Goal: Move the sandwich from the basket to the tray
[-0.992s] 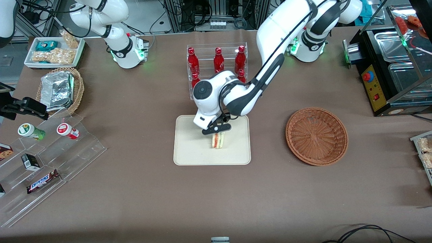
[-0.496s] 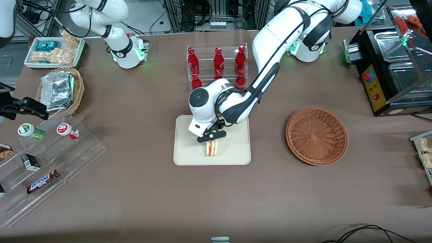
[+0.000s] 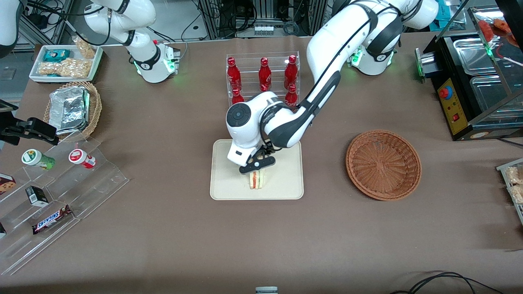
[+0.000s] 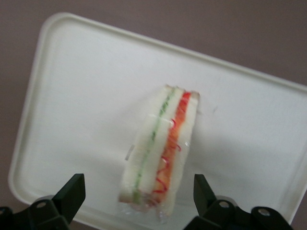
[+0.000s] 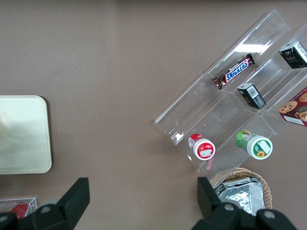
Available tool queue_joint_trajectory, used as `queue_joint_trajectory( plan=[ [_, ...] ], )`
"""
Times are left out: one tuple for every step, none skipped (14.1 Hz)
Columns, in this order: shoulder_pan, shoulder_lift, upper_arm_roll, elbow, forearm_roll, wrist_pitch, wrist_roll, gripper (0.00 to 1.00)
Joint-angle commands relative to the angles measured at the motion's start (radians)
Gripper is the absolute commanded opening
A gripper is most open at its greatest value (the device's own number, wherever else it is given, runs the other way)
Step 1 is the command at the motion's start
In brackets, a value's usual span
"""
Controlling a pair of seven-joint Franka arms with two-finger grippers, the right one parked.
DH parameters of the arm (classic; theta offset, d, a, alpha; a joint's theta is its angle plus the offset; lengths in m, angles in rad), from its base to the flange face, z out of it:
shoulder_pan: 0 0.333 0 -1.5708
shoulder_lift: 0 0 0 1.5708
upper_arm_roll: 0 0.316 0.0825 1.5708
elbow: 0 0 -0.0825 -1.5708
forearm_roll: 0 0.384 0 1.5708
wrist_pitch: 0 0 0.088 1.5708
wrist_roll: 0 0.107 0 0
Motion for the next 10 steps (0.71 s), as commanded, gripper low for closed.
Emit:
queue_joint_trajectory(
  plan=[
    [0.048,-0.116,0.003,-0.020,-0.001,-0.117,-0.007,1.00],
    [0.082,-0.153,0.000,-0.022,-0.024,-0.151,-0.002,1.00],
    [0.111,-0.196,0.000,-0.028,-0.058,-0.180,0.034,1.00],
    [0.151,-0.251,0.000,-0.045,-0.117,-0.235,0.121,1.00],
    [0.202,-0.315,0.002,-0.072,-0.182,-0.311,0.228,1.00],
    [0.260,-0.378,0.003,-0.106,-0.223,-0.379,0.315,1.00],
    [0.320,-0.444,0.002,-0.149,-0.251,-0.423,0.396,1.00],
    [0.378,-0.501,0.003,-0.183,-0.274,-0.457,0.470,1.00],
    [0.436,-0.552,0.003,-0.210,-0.276,-0.512,0.539,1.00],
    [0.488,-0.578,0.005,-0.212,-0.262,-0.583,0.596,1.00]
  ],
)
